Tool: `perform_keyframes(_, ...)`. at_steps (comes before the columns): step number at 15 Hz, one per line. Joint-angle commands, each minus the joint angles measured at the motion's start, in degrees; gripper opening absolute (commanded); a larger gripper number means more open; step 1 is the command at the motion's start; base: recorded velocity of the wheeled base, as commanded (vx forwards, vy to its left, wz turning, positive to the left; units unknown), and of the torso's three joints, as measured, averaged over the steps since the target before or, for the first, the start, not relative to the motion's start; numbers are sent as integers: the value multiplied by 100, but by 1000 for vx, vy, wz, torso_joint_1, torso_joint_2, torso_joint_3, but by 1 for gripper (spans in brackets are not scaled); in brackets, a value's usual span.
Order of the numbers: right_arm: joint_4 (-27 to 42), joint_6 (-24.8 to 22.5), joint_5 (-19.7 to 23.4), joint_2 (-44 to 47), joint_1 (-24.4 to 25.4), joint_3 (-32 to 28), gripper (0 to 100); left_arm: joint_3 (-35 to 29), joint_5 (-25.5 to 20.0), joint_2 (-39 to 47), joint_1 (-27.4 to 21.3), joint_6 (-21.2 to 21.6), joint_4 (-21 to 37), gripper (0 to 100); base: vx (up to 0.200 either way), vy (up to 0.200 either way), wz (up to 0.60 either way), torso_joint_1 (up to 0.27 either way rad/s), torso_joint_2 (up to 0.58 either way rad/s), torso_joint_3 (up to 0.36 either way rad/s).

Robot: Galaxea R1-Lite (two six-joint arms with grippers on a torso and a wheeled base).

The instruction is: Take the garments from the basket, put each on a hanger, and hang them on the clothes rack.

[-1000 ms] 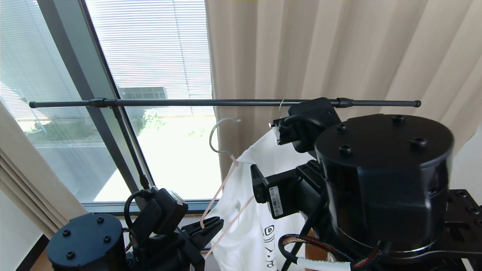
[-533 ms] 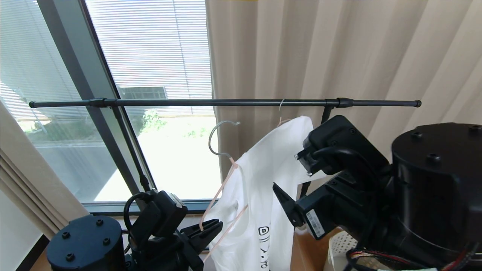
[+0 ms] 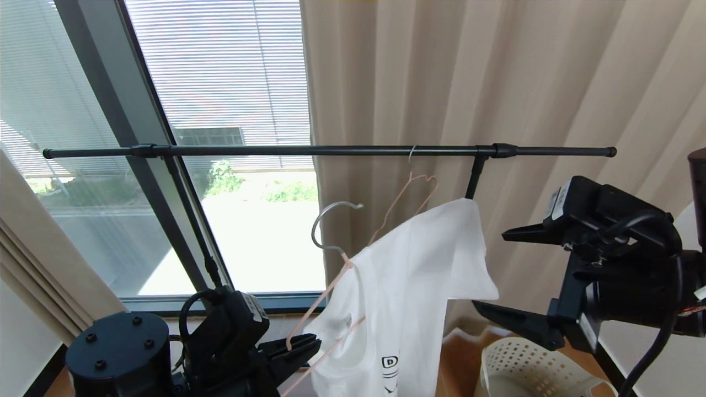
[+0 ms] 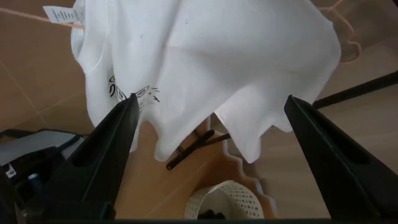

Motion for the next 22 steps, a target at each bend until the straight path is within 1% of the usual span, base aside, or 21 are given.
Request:
perform_keyframes(1,986,-544,710,93,-708,-833,100,64,-19,48,52,46,3,0,0,0,0,0,0,0)
perform_keyframes(3,2172,-1282,1158,330,-1025,-1615,100,134,-212,92,61,222,3,0,0,0,0,0,0,0)
perform_keyframes(5,3077,-1898,1676,699,-1288,-2327,100,275,-371,145,34,450,3,0,0,0,0,0,0,0)
perform_keyframes(7,3728,-2311,1931,1033,-1367,-2907,100,354,-388,242,26,556,-15,0,0,0,0,0,0,0)
perform_keyframes(8,4018,-2662,2098,1218,-1411,-3197,100,407,-485,242,-1,573,-59,0,0,0,0,0,0,0)
perform_keyframes(9,4229,-2926,2265,1349,-1420,-3356,100,442,-617,250,-27,617,-85,0,0,0,0,0,0,0)
perform_keyframes(10,4440,-3322,2397,1534,-1429,-3488,100,468,-740,250,-27,670,-103,0,0,0,0,0,0,0)
perform_keyframes(11,4712,-3787,2669,1806,-1517,-3681,100,504,-854,259,-36,749,-112,0,0,0,0,0,0,0)
perform_keyframes(12,4712,-3787,2669,1806,-1517,-3681,100,504,-854,259,-36,749,-112,0,0,0,0,0,0,0)
perform_keyframes(13,5160,-4086,3118,2123,-1534,-3927,100,548,-968,277,-89,802,-112,0,0,0,0,0,0,0)
perform_keyframes(16,5169,-4113,3214,2325,-1403,-3909,100,627,-1004,285,-177,802,-182,0,0,0,0,0,0,0)
perform_keyframes(18,5143,-4113,3425,2501,-1192,-3909,100,723,-995,294,-221,802,-454,0,0,0,0,0,0,0)
perform_keyframes(22,5134,-4113,3469,2685,-963,-3927,100,741,-1004,365,-229,802,-525,0,0,0,0,0,0,0)
